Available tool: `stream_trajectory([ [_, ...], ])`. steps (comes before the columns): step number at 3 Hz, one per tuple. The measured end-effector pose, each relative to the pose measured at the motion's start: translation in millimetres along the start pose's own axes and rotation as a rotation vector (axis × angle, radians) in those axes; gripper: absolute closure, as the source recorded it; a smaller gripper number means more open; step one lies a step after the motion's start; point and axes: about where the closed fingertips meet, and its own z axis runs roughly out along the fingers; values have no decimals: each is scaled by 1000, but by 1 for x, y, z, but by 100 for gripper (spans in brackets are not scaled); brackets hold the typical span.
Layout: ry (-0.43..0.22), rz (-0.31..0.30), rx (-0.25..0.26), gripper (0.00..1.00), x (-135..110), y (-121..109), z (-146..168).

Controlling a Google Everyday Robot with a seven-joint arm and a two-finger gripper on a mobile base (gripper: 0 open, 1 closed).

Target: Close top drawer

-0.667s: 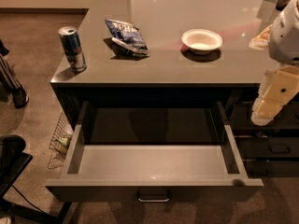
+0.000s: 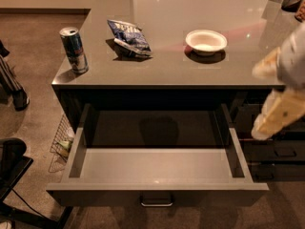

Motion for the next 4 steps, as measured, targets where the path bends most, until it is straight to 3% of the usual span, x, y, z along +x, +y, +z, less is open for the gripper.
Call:
stream_trajectory([
  [1, -159, 54, 39, 49, 21, 58, 26],
  [2, -253, 113, 94, 72, 43, 96, 54],
  [3, -269, 185, 8, 96, 66, 146, 125],
  [4, -246, 213, -61, 100, 78, 180, 150],
])
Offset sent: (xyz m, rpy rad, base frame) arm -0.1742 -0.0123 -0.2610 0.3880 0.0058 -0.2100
